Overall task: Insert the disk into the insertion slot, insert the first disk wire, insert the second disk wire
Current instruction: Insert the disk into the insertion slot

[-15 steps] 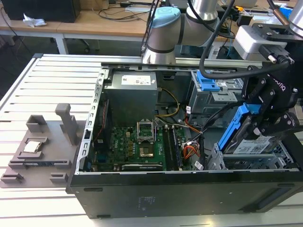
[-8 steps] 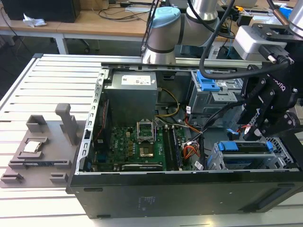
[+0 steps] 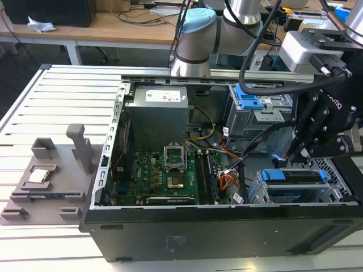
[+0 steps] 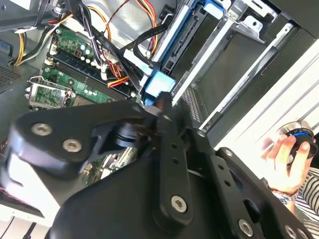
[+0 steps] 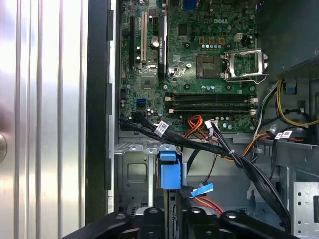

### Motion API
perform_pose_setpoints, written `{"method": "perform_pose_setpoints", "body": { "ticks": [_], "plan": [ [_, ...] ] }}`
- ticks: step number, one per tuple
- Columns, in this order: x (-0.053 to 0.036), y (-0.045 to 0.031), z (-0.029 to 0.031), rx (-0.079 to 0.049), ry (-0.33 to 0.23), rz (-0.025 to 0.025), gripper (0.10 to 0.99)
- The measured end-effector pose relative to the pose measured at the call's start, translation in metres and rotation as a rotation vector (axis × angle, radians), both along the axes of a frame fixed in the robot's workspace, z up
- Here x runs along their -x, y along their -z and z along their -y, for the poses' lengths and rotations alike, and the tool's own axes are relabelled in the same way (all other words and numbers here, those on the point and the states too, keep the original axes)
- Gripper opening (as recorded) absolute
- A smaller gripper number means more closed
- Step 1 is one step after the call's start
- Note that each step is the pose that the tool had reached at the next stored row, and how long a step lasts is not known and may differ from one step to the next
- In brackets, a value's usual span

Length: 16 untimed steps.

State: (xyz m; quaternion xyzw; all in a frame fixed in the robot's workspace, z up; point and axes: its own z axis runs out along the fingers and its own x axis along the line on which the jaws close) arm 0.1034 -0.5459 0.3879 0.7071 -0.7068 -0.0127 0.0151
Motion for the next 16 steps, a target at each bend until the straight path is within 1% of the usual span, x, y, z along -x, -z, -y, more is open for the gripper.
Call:
{"method": "perform_pose_setpoints", "body": {
  "ticks": [1, 2, 11, 14, 15, 16],
  "plan": [
    [0.0, 0.0, 0.0, 0.0, 0.0, 0.0, 0.176],
    [0.0, 0.0001, 0.0, 0.0, 0.0, 0.0, 0.114],
    [0.0, 0.0005, 0.0, 0.0, 0.0, 0.0, 0.106],
    [-0.0073, 0.0008, -0.0001, 0.0, 0.0, -0.0011, 0.106],
    [-0.0142, 0.0008, -0.0004, 0.0, 0.0, -0.0013, 0.106],
    [-0.0185, 0.0009, -0.0006, 0.0, 0.0, -0.0013, 0.106]
  ]
}}
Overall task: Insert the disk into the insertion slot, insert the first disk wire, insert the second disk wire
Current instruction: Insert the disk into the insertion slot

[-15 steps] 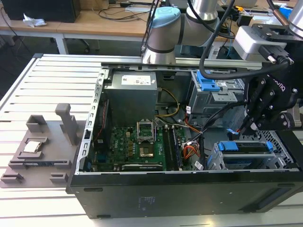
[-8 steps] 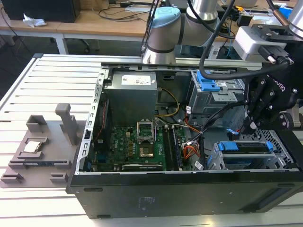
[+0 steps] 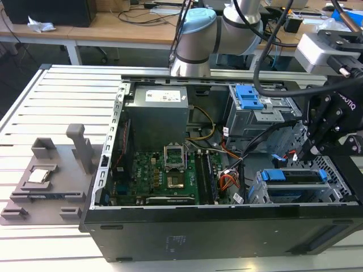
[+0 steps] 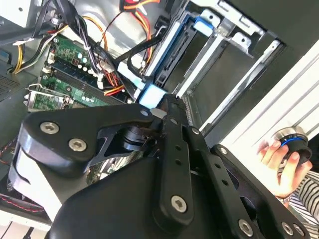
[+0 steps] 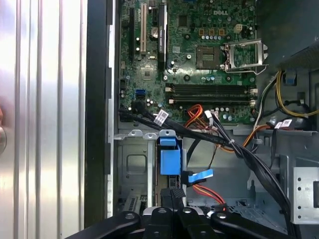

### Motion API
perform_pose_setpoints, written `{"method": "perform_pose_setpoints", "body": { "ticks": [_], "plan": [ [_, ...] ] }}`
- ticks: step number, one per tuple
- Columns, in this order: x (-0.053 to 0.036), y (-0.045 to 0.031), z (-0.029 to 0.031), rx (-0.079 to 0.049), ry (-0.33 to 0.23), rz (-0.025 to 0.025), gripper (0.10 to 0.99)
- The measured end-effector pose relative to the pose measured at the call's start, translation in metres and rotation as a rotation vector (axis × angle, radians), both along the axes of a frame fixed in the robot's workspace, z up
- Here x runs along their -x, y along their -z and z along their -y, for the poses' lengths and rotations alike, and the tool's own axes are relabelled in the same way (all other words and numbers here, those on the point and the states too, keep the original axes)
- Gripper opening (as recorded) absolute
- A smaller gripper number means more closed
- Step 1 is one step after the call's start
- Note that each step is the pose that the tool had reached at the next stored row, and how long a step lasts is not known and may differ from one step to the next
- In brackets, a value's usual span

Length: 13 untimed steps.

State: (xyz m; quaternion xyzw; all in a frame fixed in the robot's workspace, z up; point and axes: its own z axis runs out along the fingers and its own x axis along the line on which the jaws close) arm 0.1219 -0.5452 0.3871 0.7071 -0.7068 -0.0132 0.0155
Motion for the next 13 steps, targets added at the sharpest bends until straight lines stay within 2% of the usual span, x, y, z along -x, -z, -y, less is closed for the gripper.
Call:
{"method": "perform_pose_setpoints", "body": {
  "ticks": [2, 3, 13],
  "plan": [
    [-0.0098, 0.0, -0.0007, 0.0, 0.0, 0.0, 0.106],
    [-0.012, 0.0001, -0.0009, 0.0, 0.0, -0.0001, 0.106],
    [-0.0188, 0.0106, -0.0009, 0.0, 0.0, -0.0009, 0.106]
  ]
}}
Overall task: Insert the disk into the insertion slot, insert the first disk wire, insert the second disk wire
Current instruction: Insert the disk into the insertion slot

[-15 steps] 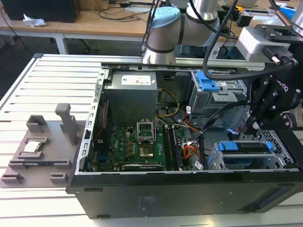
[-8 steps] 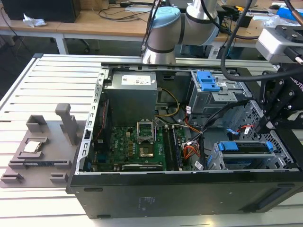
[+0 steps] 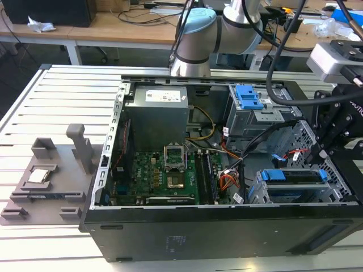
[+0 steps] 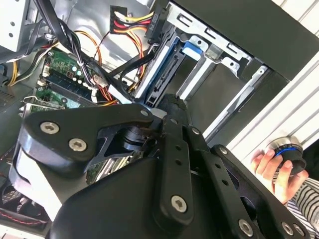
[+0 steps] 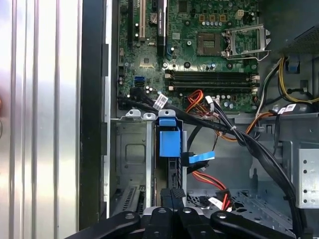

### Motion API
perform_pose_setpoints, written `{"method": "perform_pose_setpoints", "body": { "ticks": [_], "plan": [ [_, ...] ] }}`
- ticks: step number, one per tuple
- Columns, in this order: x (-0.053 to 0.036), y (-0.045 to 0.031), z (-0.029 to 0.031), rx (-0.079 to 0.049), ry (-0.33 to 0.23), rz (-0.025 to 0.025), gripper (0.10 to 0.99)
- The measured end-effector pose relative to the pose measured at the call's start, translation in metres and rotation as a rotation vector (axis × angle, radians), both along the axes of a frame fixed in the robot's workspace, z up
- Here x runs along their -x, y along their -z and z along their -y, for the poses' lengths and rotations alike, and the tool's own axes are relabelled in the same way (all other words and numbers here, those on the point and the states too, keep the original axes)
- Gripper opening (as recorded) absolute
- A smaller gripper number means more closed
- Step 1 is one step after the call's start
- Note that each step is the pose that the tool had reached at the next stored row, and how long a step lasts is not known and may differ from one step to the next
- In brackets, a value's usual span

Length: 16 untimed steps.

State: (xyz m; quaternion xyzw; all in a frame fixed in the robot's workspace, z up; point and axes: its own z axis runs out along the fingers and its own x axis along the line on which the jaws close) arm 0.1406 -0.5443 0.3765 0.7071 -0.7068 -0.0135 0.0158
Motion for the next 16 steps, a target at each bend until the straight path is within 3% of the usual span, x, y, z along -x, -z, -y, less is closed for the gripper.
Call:
{"method": "perform_pose_setpoints", "body": {
  "ticks": [16],
  "plan": [
    [-0.0044, 0.0189, 0.0, 0.0, 0.0, 0.0, 0.106]
  ]
}}
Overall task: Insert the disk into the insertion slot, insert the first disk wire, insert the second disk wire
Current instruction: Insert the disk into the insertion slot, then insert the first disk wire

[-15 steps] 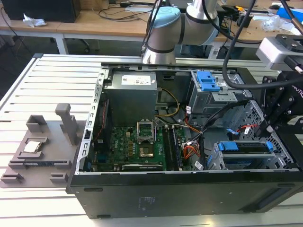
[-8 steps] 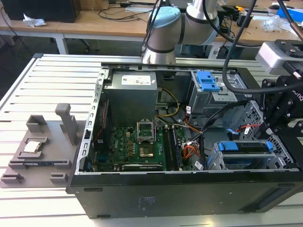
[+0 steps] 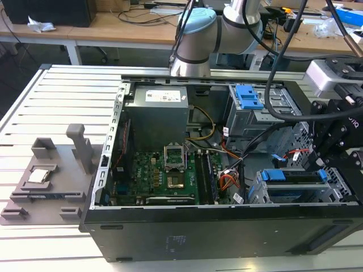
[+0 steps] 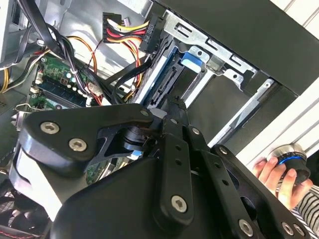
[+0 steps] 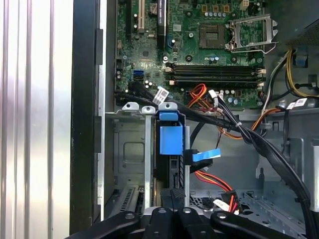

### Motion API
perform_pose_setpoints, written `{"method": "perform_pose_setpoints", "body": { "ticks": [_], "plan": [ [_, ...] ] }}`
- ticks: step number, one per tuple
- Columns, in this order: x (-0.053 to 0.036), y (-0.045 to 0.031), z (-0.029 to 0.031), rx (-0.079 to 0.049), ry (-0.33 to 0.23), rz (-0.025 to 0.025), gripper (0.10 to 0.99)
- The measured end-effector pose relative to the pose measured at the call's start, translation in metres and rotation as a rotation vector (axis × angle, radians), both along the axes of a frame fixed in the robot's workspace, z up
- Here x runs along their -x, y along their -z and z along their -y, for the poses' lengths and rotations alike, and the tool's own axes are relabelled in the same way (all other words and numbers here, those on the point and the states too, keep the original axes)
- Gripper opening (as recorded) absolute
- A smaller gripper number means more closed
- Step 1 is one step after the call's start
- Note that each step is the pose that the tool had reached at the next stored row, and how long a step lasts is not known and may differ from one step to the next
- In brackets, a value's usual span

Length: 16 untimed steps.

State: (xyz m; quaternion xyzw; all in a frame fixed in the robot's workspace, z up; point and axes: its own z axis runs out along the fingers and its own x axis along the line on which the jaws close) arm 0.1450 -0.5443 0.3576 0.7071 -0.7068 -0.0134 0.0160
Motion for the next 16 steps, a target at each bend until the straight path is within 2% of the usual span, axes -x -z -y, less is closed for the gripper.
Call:
{"method": "perform_pose_setpoints", "body": {
  "ticks": [15, 16],
  "plan": [
    [0.0, 0.0013, 0.0, 0.0, 0.0, 0.0, 0.114],
    [0.0, 0.0014, 0.0, 0.0, 0.0, 0.0, 0.235]
  ]
}}
